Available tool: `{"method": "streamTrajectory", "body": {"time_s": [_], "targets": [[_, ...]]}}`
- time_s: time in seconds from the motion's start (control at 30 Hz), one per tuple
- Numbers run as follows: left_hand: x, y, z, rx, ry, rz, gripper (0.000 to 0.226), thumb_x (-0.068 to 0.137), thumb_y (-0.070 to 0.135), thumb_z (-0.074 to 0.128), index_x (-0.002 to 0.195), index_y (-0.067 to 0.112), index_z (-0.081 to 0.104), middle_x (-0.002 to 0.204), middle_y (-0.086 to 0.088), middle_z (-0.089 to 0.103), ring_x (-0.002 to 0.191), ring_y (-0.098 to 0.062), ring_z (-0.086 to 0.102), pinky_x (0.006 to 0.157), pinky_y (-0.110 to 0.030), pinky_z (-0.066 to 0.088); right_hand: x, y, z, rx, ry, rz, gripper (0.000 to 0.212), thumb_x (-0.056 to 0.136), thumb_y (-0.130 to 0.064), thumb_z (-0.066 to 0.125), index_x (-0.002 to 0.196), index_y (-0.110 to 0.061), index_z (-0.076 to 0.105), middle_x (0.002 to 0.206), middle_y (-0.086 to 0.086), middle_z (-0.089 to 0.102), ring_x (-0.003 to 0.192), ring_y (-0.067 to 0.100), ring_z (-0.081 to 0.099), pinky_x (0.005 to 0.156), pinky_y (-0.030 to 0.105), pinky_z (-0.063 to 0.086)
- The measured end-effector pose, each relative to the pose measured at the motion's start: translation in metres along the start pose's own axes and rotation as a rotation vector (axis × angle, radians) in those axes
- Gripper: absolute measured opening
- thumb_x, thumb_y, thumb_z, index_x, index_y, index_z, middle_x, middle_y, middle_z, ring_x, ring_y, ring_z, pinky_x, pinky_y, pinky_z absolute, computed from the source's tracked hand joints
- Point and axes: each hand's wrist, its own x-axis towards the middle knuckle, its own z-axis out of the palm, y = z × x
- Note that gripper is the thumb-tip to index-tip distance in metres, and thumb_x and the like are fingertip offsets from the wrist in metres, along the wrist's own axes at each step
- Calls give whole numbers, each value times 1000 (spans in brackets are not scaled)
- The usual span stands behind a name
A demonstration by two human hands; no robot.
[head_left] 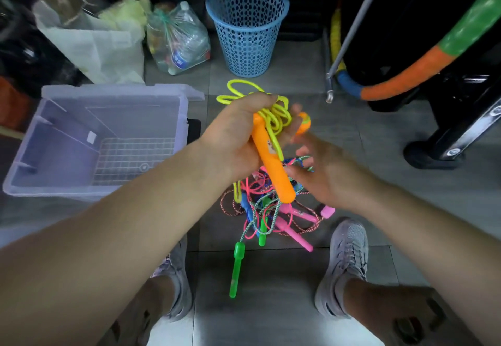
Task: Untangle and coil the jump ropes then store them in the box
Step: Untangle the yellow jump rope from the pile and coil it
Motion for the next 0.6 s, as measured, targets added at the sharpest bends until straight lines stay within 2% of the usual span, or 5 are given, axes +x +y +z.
{"method": "streamTrajectory", "body": {"time_s": [0.13, 0.27, 0.37, 0.47, 0.6], "targets": [[-3, -1, 1, 109, -29, -36, 11, 99, 6, 51, 92, 0, 56, 82, -17, 62, 63, -23, 72, 61, -33, 62, 9, -4, -1, -4, 239, 156, 39, 88, -47, 67, 106, -18, 47, 112, 4, 64, 102, 28, 65, 79, 37, 49], [-1, -2, -5, 248, -26, -3, 9, 97, 7, 60, 102, 1, 58, 99, -23, 59, 77, -30, 73, 69, -41, 63, 4, -11, -15, -120, 333, 87, 56, 90, -39, 64, 139, -22, 45, 129, 12, 55, 115, 36, 57, 87, 42, 46], [0, -1, -10, 458, -26, 47, 23, 95, 15, 65, 111, -2, 62, 101, -25, 60, 80, -30, 69, 71, -45, 63, 7, -9, -22, -183, 232, -129, 18, 95, -26, 55, 102, -19, 71, 99, 10, 69, 97, 35, 62, 79, 37, 46], [-2, 4, -16, 722, 17, 60, 24, 93, 28, 70, 103, 7, 63, 90, -17, 53, 75, -31, 58, 76, -61, 59, 11, -8, -25, -63, 65, 89, 20, 97, -24, 57, 80, -19, 66, 74, -2, 71, 76, 27, 68, 70, 40, 54], [-5, 7, -29, 1063, 45, 9, 56, 87, 46, 73, 101, -5, 58, 84, -18, 50, 75, -45, 61, 76, -73, 52, 11, -2, -16, -13, 9, 248, 21, 90, -17, 65, 110, -17, 58, 86, 3, 73, 83, 24, 70, 72, 35, 54]]}}
